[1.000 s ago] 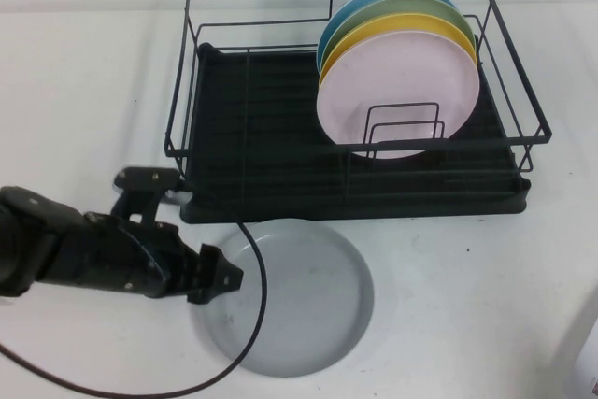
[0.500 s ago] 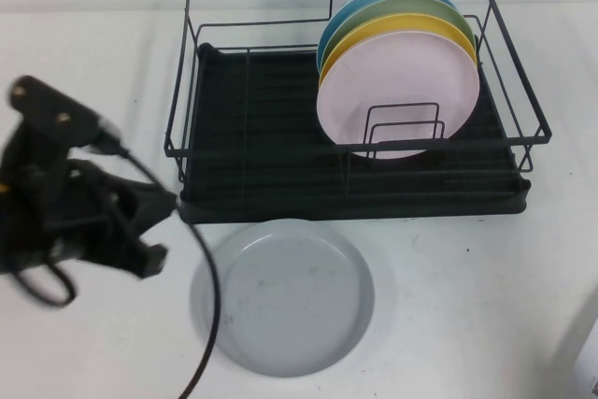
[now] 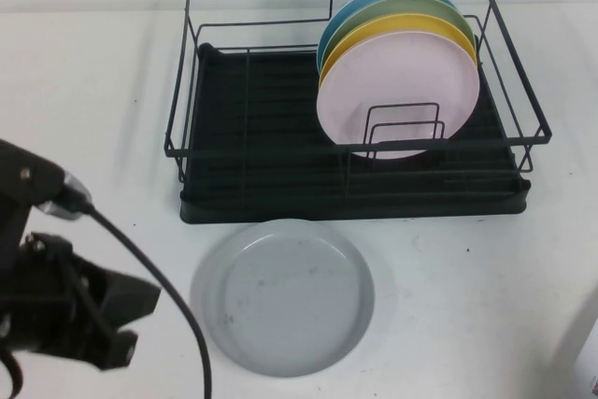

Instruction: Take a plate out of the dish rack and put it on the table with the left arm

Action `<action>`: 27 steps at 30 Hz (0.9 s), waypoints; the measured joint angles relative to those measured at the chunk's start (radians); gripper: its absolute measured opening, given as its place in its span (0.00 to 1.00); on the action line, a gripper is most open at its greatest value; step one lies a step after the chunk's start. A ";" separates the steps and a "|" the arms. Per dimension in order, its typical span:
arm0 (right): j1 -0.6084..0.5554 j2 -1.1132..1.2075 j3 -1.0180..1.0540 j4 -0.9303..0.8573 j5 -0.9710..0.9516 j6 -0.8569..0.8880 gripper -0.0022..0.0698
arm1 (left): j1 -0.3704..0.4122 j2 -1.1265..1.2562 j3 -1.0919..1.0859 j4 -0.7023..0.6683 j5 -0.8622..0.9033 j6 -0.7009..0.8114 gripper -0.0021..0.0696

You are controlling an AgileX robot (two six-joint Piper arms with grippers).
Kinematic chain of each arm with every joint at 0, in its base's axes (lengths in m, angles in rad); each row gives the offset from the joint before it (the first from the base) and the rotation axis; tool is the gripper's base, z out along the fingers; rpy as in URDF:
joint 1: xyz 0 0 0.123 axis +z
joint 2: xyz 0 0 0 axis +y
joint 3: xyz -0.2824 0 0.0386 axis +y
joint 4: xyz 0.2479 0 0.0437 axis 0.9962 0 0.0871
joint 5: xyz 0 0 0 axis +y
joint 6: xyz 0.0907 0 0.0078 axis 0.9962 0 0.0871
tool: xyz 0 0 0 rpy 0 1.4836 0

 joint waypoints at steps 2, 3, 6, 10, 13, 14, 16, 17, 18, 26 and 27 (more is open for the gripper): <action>0.000 0.000 0.000 0.000 0.000 0.000 0.00 | 0.000 -0.004 0.000 0.034 0.032 -0.011 0.03; 0.000 0.000 0.000 0.000 0.000 0.000 0.00 | 0.000 -0.007 0.000 0.051 0.052 -0.028 0.03; 0.000 0.000 0.000 0.000 0.000 0.000 0.00 | 0.000 -0.018 0.002 0.112 0.092 -0.118 0.03; 0.002 0.000 0.000 0.000 0.000 0.000 0.00 | 0.000 -0.068 0.050 0.228 0.020 -0.274 0.03; 0.002 0.000 0.000 0.006 0.000 0.000 0.00 | 0.000 -0.161 0.140 0.320 -0.139 -0.392 0.03; 0.002 0.000 0.000 0.009 0.000 0.000 0.00 | 0.000 -0.202 0.180 0.351 -0.210 -0.425 0.03; 0.002 0.000 0.000 0.009 0.000 0.000 0.00 | 0.000 -0.281 0.261 0.405 -0.365 -0.468 0.03; 0.002 0.000 0.000 0.011 0.000 0.000 0.00 | 0.000 -0.327 0.310 0.429 -0.441 -0.482 0.03; 0.002 0.000 0.000 0.012 0.000 0.000 0.00 | 0.000 -0.367 0.350 0.445 -0.497 -0.488 0.03; 0.002 0.000 0.000 0.021 0.000 0.000 0.00 | 0.063 -0.747 0.670 0.492 -0.749 -0.502 0.03; 0.002 0.000 0.000 0.021 0.000 0.000 0.00 | 0.074 -0.781 0.693 0.493 -0.749 -0.503 0.03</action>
